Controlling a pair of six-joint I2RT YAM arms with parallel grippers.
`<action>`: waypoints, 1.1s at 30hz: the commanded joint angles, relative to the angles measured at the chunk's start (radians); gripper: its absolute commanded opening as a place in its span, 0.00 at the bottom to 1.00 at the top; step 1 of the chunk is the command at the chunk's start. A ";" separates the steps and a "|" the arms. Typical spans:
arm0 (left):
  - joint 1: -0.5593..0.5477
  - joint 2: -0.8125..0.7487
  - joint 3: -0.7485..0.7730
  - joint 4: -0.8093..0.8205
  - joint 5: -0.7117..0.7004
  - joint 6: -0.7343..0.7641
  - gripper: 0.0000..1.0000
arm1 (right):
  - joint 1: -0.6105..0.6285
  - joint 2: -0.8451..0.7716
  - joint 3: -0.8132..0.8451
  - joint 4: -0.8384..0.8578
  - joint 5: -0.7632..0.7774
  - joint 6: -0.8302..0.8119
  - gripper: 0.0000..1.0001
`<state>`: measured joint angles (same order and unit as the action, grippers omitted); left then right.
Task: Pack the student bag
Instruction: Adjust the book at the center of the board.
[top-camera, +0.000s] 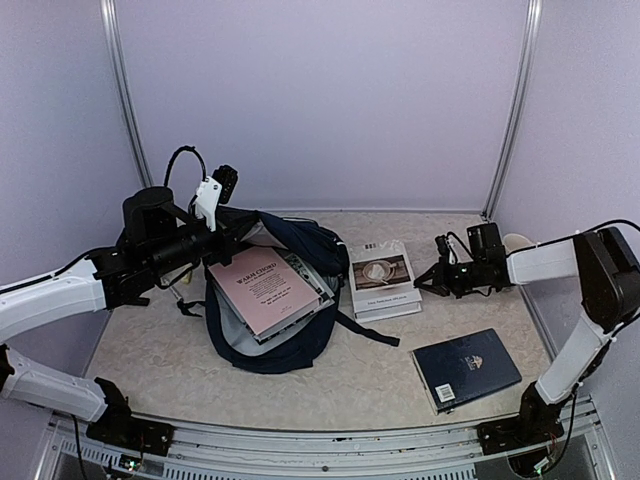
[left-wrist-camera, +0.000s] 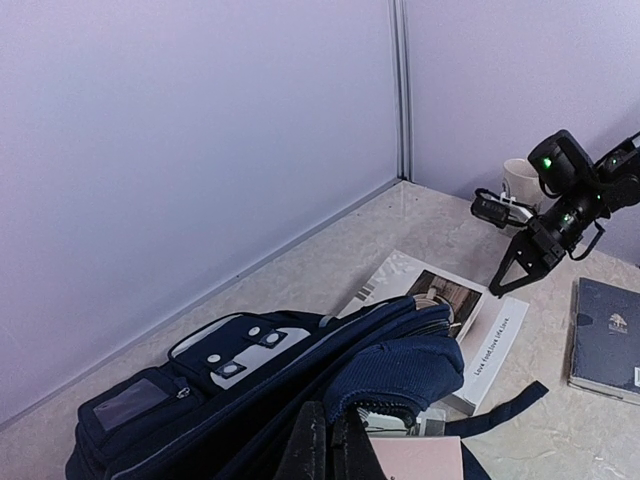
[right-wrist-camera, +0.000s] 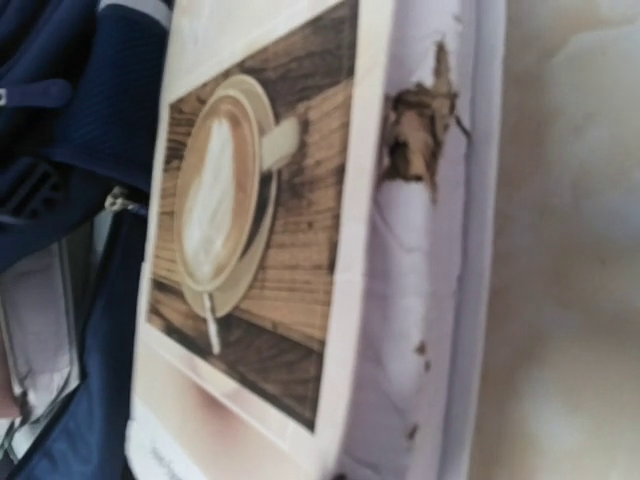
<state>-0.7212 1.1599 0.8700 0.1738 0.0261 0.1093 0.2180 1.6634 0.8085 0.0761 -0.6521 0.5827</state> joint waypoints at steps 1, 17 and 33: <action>-0.006 -0.011 0.047 0.077 0.023 0.001 0.00 | 0.013 -0.101 0.072 -0.169 0.077 -0.096 0.00; -0.004 -0.015 0.048 0.075 0.020 0.005 0.00 | 0.459 -0.047 0.477 -0.733 0.860 -0.263 0.00; -0.003 -0.019 0.051 0.071 0.017 0.004 0.00 | 0.725 0.260 0.834 -0.968 1.162 -0.324 0.00</action>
<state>-0.7212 1.1599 0.8703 0.1719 0.0254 0.1097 0.9428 1.8854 1.6493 -0.8017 0.5179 0.3004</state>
